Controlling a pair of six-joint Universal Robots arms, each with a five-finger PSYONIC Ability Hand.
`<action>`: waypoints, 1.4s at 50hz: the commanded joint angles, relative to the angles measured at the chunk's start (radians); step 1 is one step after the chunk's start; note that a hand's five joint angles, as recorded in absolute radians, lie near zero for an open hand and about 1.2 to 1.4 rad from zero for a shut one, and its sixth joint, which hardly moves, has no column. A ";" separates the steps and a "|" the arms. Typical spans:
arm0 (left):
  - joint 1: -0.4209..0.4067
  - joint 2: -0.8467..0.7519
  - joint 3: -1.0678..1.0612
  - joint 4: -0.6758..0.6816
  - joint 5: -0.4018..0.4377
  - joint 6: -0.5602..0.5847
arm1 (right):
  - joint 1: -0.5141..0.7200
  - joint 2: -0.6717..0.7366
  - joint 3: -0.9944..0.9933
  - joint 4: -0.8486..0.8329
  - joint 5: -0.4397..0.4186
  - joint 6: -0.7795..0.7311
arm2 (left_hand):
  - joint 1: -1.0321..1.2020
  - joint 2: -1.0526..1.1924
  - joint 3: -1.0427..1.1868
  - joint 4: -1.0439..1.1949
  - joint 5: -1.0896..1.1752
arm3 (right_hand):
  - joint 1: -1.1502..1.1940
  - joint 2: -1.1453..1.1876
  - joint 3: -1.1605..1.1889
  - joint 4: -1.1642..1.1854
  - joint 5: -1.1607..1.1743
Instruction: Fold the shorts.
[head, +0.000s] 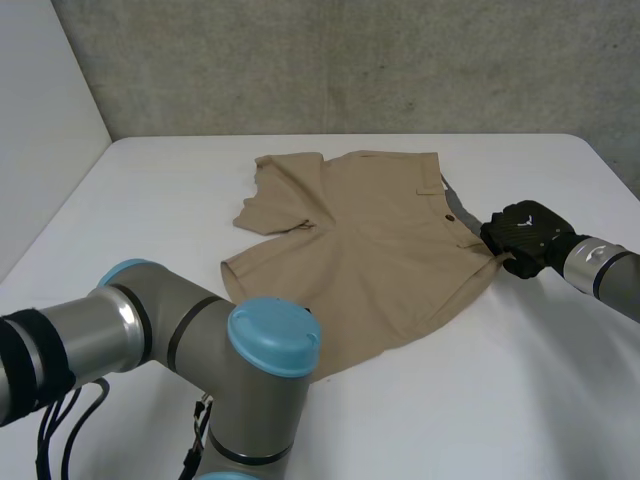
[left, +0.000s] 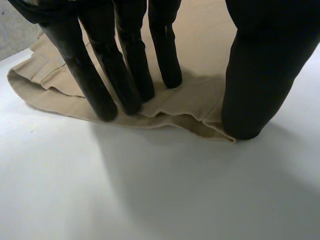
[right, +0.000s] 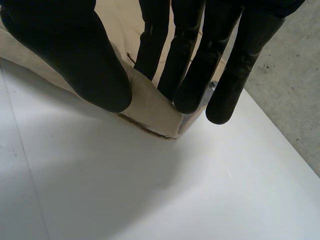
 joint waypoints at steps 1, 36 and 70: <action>0.002 0.032 -0.003 -0.001 -0.002 0.001 | 0.002 -0.013 0.008 0.025 0.014 0.003 | 0.522 0.356 0.361 0.358 0.559 | 0.471 0.218 0.214 0.205 0.247; 0.166 0.627 -0.419 -0.171 0.130 0.341 | 0.000 -0.467 0.356 0.501 0.136 -0.076 | 0.522 0.356 0.361 0.358 0.559 | 0.471 0.218 0.214 0.205 0.247; 0.269 0.312 0.091 -0.046 0.287 0.472 | 0.058 -0.375 0.201 0.492 0.204 -0.012 | 0.522 0.356 0.361 0.358 0.559 | 0.471 0.218 0.214 0.205 0.247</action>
